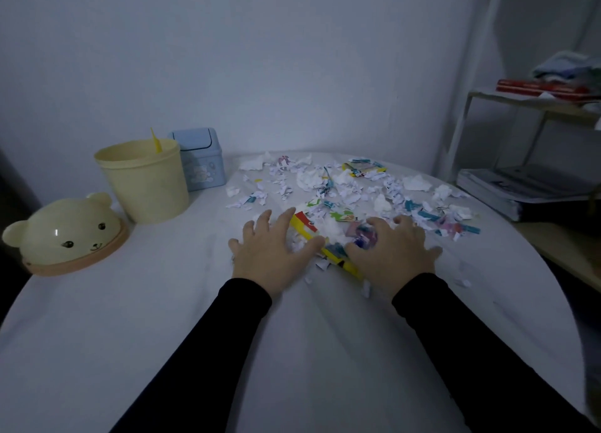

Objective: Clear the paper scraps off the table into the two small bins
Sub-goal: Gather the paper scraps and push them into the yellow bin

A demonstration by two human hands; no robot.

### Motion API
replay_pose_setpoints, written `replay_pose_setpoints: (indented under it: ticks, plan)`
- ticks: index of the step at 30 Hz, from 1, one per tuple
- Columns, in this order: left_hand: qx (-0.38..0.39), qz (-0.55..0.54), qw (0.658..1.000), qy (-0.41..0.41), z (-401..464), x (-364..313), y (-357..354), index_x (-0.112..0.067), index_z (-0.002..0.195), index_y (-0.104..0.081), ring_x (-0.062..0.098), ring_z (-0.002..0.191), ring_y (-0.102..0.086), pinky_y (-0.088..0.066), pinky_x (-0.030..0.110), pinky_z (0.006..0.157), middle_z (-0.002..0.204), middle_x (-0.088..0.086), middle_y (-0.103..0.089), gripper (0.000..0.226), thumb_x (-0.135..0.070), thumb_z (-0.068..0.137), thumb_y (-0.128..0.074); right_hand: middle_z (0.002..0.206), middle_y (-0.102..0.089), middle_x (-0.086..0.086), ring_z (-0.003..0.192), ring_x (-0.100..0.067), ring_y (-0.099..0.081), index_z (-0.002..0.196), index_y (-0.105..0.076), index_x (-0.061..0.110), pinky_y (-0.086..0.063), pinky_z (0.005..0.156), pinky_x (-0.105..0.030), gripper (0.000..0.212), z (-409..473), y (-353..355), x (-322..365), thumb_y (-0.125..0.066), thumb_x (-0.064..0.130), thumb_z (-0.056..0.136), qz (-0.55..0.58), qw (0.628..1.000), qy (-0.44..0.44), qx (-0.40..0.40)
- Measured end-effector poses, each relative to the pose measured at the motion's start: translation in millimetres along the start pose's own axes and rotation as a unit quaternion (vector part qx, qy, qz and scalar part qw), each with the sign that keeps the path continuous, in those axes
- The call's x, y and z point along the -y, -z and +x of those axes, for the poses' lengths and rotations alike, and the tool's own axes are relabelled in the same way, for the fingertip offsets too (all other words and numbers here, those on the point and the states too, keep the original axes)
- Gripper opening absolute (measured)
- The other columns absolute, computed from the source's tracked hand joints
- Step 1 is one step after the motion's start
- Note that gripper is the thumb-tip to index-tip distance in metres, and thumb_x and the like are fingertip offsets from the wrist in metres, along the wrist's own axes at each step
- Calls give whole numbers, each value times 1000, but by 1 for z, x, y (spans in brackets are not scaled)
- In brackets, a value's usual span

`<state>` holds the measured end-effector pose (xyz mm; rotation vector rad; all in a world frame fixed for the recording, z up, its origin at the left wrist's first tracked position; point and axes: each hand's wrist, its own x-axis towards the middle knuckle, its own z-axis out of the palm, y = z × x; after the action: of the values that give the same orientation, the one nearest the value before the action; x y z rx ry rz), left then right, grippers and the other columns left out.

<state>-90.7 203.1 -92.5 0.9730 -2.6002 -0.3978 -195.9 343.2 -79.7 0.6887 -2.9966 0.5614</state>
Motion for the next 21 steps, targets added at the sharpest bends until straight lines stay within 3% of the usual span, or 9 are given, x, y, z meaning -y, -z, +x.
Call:
replay_pose_setpoints:
  ticks: [3,9,13,15,19,21]
  plan:
    - [56,56,997,11,-5,-9,-8,-43,145,-21,30,143,-14,-16,56,111,158,0,-14,89,-88,69,-27,159,2,-5,144,-40,6,146,-20,38,-6,107,-69,81,4,-3,-15,-35,78,77,-5,993,-96,67]
    - [47,48,997,-21,-8,-16,-15,-38,139,-35,25,140,-24,-21,49,111,152,-2,-29,74,-79,78,-34,159,6,-5,143,-40,-3,147,-18,36,-9,108,-65,80,7,-6,-21,-35,77,80,30,992,-103,68]
    - [13,55,998,-30,-8,-19,-13,-39,130,-46,21,139,-27,-18,51,108,150,-4,-32,57,-70,83,-38,157,-9,-9,141,-34,-18,143,-30,33,-20,113,-48,67,4,-15,-14,-49,60,85,90,995,26,34]
    - [-31,63,997,-11,-8,-19,-10,-39,125,-50,21,139,-26,-14,54,107,149,-4,-33,60,-75,79,-36,156,-17,-5,141,-28,-23,143,-34,30,-21,113,-41,61,2,-15,-11,-51,50,88,136,986,94,37]
    - [-48,48,996,59,-9,-14,-4,-40,137,-40,28,141,-18,-10,57,108,155,-2,-23,72,-79,77,-33,146,-36,5,131,-16,-38,136,-43,30,-27,110,-45,53,-3,-14,-4,-47,48,87,123,973,177,-77]
    - [0,41,997,67,-10,-9,-6,-42,143,-28,31,143,-14,-12,55,110,157,1,-17,72,-77,80,-31,149,-30,4,138,-20,-30,138,-39,36,-26,110,-50,62,-4,-17,2,-40,62,82,96,971,203,-88]
